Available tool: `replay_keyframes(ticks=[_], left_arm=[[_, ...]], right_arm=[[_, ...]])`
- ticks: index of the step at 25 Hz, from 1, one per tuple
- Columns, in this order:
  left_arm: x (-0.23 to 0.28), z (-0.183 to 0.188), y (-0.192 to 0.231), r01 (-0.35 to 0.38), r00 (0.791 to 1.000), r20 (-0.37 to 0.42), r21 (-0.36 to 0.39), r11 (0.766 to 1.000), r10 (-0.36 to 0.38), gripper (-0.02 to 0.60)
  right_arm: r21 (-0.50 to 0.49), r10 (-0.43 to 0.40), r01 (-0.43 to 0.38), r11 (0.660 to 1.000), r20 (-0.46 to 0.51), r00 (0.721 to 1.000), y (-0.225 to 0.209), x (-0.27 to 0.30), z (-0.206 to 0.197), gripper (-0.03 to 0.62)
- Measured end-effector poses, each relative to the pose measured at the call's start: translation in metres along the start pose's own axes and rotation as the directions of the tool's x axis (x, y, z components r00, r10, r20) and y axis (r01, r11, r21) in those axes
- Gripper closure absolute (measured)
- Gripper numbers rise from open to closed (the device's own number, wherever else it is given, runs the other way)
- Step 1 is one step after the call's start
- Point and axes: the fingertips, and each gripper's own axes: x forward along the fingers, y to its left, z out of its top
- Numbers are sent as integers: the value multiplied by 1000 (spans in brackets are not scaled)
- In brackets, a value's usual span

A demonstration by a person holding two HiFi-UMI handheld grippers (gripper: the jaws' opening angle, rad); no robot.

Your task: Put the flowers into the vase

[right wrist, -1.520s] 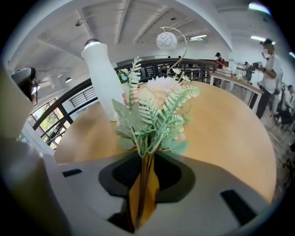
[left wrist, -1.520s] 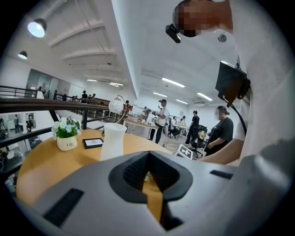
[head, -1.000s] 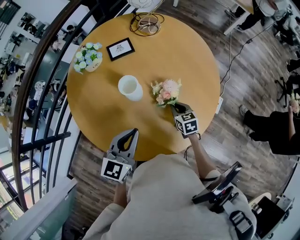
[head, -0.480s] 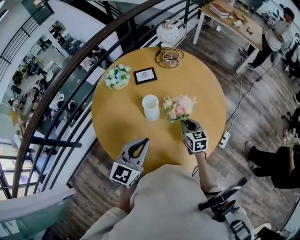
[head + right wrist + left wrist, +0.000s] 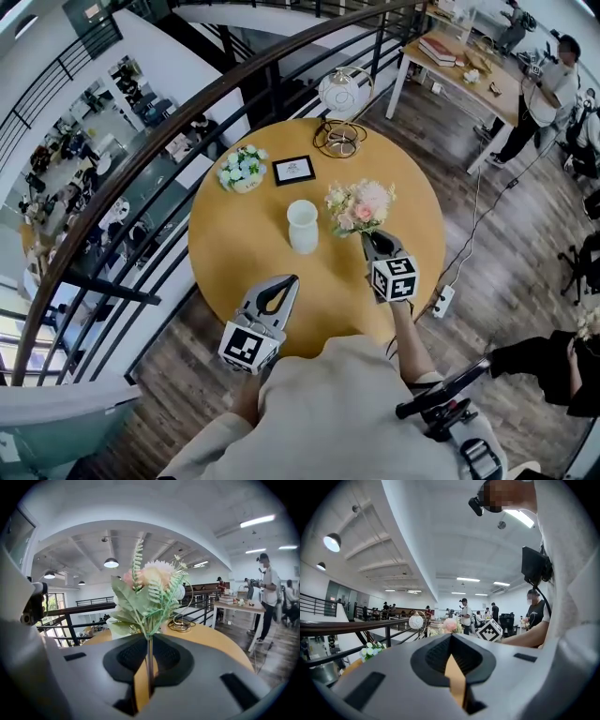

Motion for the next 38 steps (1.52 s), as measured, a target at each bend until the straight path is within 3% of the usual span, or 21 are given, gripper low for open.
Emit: replay_keyframes(ticks=[6, 10, 15, 19, 24, 29, 38], left_arm=[[-8, 5, 3, -30, 1000, 4, 9, 1000, 30, 575], [-19, 6, 7, -66, 998, 3, 15, 998, 66, 575], [-28, 3, 15, -125, 992, -19, 12, 992, 125, 575], [-37, 6, 18, -186, 982, -25, 9, 982, 186, 575], [-51, 13, 25, -272, 961, -48, 0, 962, 272, 575], [-68, 8, 28, -319, 945, -70, -2, 948, 319, 575], [-69, 2, 29, -327, 938, -119, 0, 945, 325, 575]], right_arm=[[-62, 57, -51, 997, 99, 993, 11, 2, 52, 549], [-113, 132, -110, 988, 213, 968, 29, 1, 105, 549], [-168, 277, -230, 959, 356, 893, 66, 9, 184, 549], [-206, 386, -329, 922, 417, 823, 101, 17, 220, 549], [-174, 485, -462, 870, 468, 739, 125, 28, 236, 549], [-153, 512, -509, 847, 494, 703, 135, 37, 231, 549], [-146, 549, -574, 806, 547, 632, 143, 46, 216, 548]])
